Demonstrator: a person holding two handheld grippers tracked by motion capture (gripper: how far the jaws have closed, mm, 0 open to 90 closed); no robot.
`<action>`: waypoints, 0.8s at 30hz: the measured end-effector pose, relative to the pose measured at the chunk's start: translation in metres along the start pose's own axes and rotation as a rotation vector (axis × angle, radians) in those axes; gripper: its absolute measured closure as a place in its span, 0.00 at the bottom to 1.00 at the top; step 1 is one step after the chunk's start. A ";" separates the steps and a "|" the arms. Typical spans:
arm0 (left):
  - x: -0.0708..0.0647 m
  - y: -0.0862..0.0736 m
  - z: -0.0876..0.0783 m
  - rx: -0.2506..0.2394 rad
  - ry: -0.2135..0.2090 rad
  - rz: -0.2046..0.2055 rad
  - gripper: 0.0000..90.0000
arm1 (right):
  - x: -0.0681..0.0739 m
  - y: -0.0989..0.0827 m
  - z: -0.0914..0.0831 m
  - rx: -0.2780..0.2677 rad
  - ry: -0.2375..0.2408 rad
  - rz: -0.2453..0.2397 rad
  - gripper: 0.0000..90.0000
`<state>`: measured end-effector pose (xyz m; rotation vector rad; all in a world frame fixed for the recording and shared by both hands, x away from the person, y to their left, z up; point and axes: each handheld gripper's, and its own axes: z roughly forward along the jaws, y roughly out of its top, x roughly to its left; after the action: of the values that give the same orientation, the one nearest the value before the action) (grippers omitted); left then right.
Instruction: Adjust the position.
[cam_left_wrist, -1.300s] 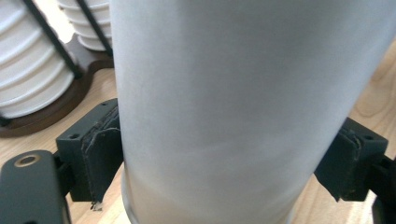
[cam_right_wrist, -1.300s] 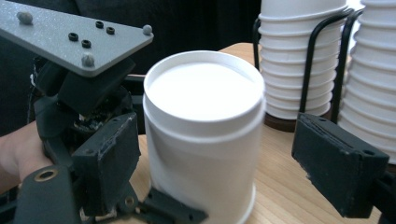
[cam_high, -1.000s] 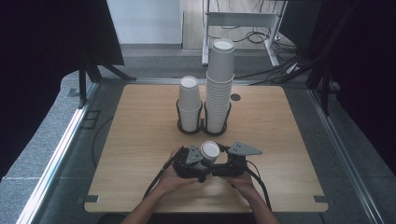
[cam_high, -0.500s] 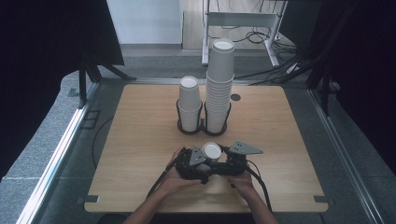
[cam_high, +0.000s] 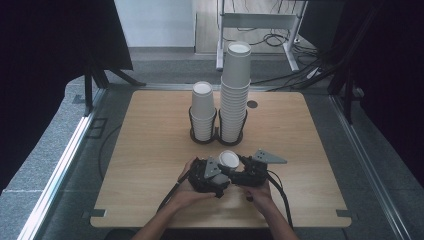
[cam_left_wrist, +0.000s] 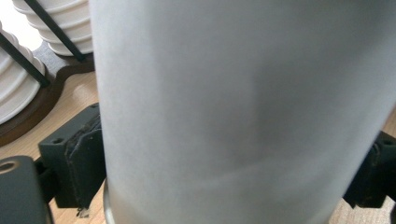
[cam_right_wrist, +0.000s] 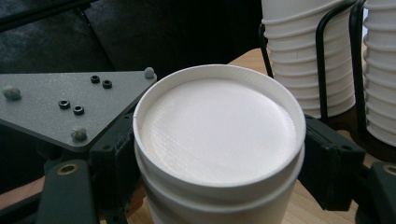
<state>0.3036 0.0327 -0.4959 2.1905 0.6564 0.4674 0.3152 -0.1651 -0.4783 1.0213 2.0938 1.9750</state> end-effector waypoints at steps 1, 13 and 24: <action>0.000 0.000 0.000 0.000 0.000 0.005 0.08 | 0.000 0.000 0.000 0.003 0.000 -0.002 0.26; -0.001 -0.002 0.001 0.008 -0.005 0.025 0.13 | 0.004 -0.002 0.003 0.027 -0.016 -0.048 0.25; 0.002 -0.003 0.001 0.006 0.016 0.015 0.13 | 0.003 0.000 0.001 0.016 -0.018 -0.040 0.17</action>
<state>0.3049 0.0350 -0.4983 2.2009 0.6509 0.4920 0.3135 -0.1623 -0.4774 0.9884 2.1072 1.9271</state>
